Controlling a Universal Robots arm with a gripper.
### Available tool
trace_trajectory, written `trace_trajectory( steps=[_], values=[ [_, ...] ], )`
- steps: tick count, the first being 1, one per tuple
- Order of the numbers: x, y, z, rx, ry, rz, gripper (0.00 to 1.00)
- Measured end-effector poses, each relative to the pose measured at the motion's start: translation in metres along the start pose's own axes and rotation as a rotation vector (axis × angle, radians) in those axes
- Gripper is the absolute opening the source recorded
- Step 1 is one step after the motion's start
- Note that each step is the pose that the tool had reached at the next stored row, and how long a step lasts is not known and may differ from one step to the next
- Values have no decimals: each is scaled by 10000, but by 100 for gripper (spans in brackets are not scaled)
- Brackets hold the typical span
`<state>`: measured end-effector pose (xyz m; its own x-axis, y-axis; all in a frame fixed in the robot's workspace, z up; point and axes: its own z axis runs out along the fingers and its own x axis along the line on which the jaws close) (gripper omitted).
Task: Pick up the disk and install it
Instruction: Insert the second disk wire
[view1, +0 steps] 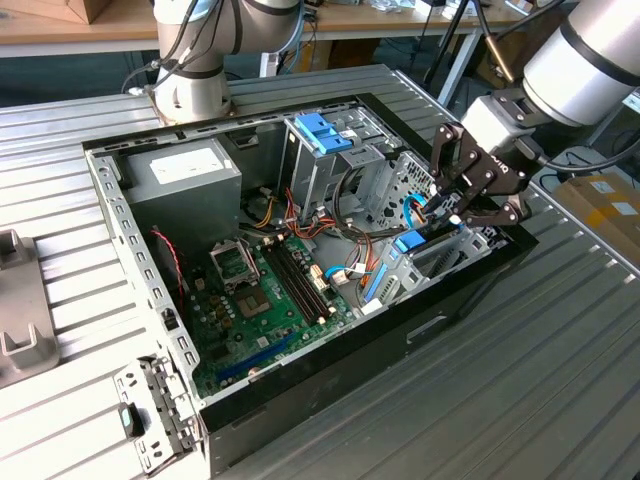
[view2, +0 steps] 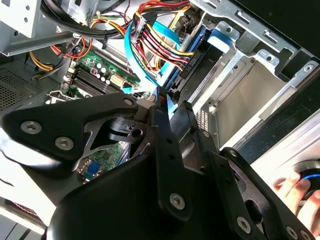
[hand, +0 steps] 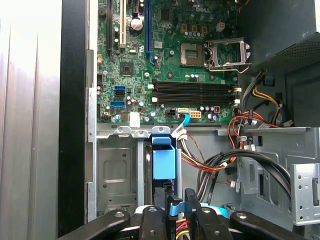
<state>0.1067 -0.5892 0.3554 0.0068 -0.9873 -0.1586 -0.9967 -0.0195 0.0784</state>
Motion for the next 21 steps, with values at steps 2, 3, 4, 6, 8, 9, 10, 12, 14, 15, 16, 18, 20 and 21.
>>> trace_trajectory(
  steps=[2,3,4,6,8,9,10,12,14,15,16,18,20,21],
  values=[
    [0,2,0,0,0,0,22],
    [0,3,0,0,0,0,16],
    [0,5,0,0,0,1,16],
    [0,6,0,0,0,0,16],
    [0,10,1,0,1,0,16],
    [0,11,1,0,0,0,16],
    [0,12,1,0,0,0,16],
    [2,6,17,-1,1,1,16],
    [5,-9,29,-1,13,2,16],
    [6,-18,35,-1,22,2,16],
    [7,-24,41,0,28,3,16],
    [9,-36,52,0,33,3,16],
    [12,-50,65,0,33,4,16],
    [12,-56,68,-1,36,3,16]
  ],
)
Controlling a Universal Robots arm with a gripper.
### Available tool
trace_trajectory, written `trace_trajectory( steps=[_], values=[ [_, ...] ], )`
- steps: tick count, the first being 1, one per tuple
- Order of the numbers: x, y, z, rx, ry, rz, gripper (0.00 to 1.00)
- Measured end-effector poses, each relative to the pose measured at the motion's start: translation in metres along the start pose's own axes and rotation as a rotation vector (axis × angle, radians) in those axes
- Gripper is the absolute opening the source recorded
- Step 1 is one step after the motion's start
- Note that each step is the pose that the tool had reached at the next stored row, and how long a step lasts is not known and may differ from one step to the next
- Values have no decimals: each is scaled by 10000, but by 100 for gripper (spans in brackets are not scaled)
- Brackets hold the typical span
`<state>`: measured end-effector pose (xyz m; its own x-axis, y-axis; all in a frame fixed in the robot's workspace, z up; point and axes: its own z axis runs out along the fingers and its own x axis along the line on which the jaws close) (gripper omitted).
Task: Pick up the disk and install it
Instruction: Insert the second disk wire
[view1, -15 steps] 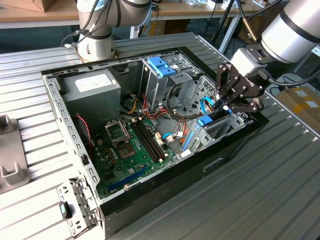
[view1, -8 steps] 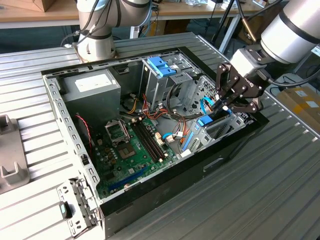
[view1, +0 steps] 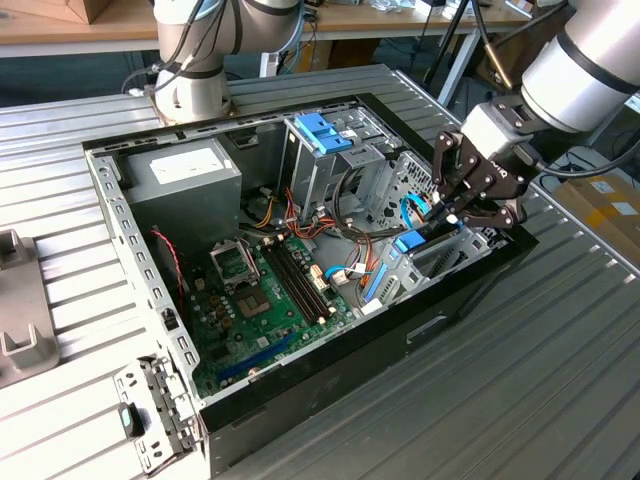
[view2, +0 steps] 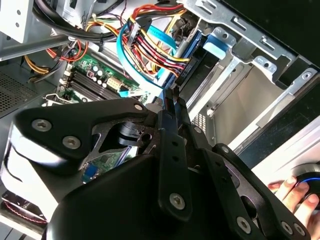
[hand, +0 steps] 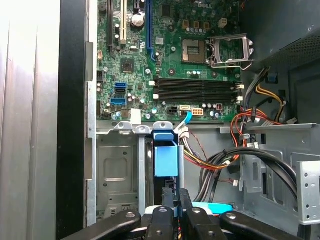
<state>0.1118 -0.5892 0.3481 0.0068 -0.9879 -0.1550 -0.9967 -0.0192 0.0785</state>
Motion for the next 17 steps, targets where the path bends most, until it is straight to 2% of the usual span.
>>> trace_trajectory(
  steps=[7,13,17],
  values=[
    [-30,-11,28,0,3,1,16],
    [-29,-16,31,-1,115,10,16],
    [-30,-29,29,-2,130,11,16]
  ],
)
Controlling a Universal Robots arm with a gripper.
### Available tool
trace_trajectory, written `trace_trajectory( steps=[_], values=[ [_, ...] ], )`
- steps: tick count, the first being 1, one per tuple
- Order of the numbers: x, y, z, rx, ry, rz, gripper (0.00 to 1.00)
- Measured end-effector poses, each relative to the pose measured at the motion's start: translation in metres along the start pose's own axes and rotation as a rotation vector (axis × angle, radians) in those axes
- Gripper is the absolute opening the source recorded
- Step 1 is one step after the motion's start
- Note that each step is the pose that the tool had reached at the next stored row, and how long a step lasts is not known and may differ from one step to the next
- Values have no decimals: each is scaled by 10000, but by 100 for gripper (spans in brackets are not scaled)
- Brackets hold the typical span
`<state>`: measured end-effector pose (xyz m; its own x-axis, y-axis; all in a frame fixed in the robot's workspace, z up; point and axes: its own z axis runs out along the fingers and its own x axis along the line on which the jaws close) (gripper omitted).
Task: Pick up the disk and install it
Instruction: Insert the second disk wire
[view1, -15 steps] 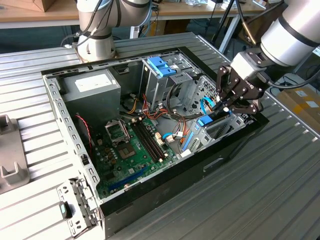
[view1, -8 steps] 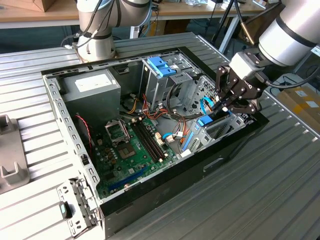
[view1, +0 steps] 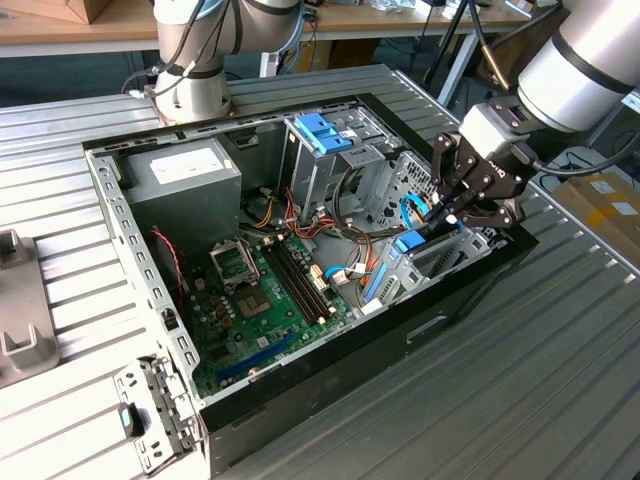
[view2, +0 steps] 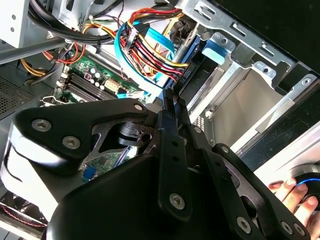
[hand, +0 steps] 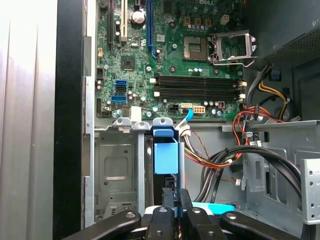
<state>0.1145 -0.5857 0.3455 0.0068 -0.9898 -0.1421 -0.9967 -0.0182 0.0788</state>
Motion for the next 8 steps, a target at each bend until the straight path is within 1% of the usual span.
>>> trace_trajectory(
  steps=[3,8],
  values=[
    [1,-19,4,-2,1,1,16],
    [3,-24,23,-3,4,1,16]
  ],
)
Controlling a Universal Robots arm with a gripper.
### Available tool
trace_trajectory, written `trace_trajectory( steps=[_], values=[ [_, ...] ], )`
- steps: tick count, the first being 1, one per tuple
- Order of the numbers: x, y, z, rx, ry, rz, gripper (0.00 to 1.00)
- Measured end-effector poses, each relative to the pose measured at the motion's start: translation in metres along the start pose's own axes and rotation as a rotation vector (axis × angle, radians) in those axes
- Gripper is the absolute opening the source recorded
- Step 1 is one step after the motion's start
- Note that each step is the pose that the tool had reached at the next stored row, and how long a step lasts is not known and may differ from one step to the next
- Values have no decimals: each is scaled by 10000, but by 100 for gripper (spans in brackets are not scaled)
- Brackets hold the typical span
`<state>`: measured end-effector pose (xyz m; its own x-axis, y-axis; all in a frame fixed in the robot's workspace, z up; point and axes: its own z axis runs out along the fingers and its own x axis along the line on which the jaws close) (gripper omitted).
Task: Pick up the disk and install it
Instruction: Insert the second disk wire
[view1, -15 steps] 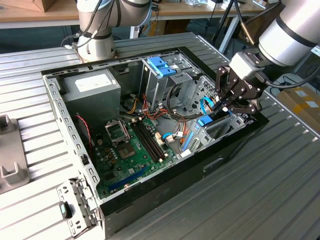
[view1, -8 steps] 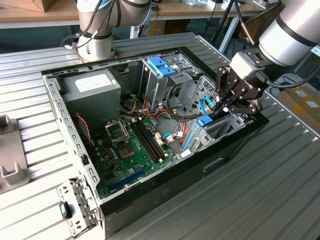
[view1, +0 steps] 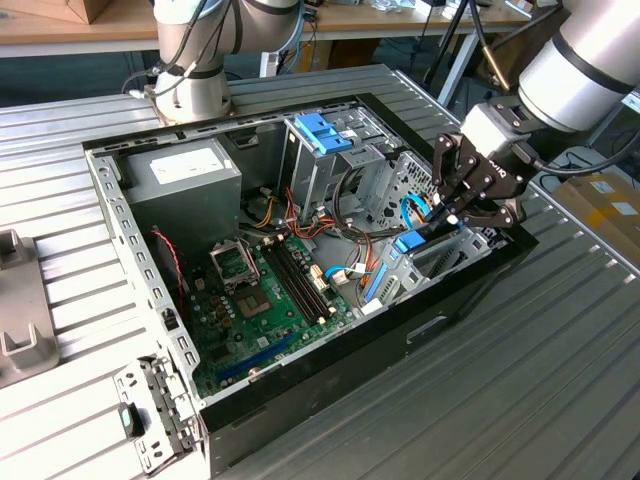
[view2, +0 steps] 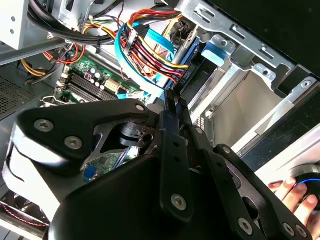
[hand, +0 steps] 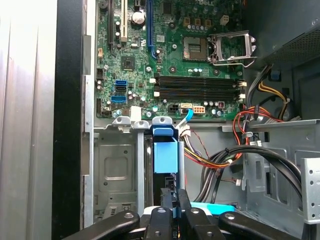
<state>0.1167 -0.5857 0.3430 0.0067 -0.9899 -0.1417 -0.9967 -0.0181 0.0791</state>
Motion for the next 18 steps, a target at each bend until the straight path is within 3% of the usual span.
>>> trace_trajectory(
  steps=[9,14,18],
  values=[
    [6,-3,36,-1,-2,0,16],
    [-3,1,-24,-1,-9,-1,16],
    [-13,1,-26,-1,-5,-1,16]
  ],
)
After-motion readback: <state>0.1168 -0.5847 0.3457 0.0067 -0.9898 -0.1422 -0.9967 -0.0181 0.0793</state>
